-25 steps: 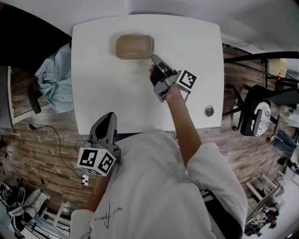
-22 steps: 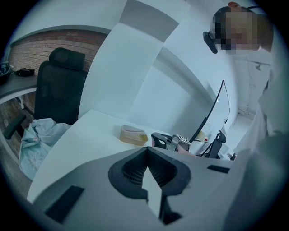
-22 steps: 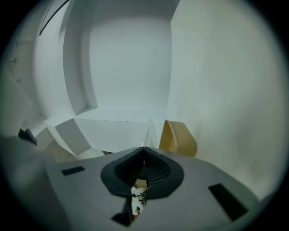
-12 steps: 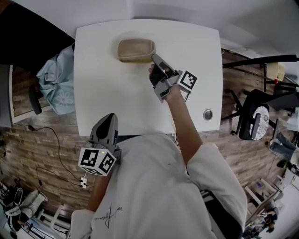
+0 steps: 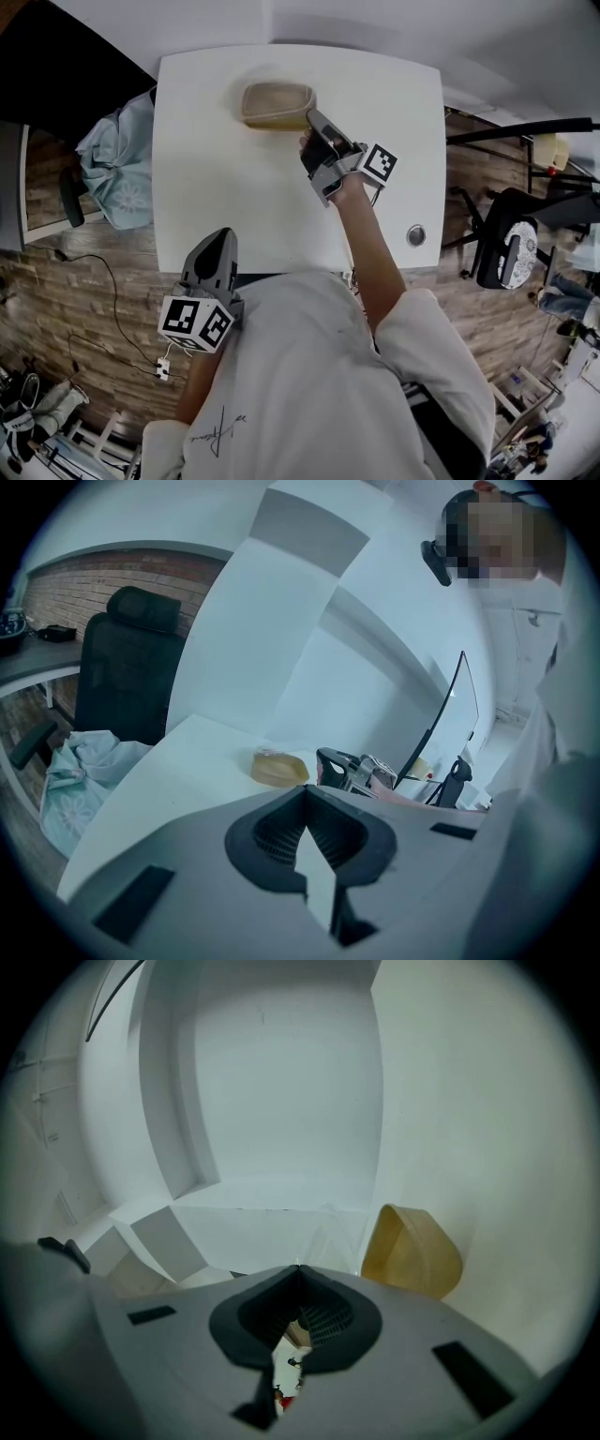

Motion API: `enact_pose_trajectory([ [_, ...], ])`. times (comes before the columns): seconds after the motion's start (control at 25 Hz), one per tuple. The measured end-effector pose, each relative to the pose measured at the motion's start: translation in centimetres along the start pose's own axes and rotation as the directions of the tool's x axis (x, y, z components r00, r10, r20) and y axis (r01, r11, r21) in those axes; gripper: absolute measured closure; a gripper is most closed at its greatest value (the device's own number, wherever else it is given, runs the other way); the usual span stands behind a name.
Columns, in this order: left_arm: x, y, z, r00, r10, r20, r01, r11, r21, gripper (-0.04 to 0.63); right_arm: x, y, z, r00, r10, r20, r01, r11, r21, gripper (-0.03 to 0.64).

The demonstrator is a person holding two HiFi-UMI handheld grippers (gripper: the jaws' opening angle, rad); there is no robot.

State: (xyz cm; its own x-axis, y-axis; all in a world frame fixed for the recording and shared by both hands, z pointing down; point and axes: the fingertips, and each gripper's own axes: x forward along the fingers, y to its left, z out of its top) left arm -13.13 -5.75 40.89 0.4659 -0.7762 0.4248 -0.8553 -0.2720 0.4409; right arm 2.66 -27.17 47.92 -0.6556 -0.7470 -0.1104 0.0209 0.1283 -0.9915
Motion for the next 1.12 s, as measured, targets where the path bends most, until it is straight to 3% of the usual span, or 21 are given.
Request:
enact_pose_trajectory([
  [0.52, -0.6, 0.0, 0.2, 1.0, 0.003, 0.02, -0.003, 1.0, 0.008, 0.589, 0.4, 2.1, -0.6, 0.996, 0.092, -0.008, -0.092, 0.996, -0.014, 0.606],
  [1.12, -0.6, -1.2, 0.4, 0.999, -0.023, 0.042, 0.022, 1.0, 0.013, 0.589, -0.9, 3.0, -0.9, 0.996, 0.088, -0.028, -0.089, 0.996, -0.031, 0.606],
])
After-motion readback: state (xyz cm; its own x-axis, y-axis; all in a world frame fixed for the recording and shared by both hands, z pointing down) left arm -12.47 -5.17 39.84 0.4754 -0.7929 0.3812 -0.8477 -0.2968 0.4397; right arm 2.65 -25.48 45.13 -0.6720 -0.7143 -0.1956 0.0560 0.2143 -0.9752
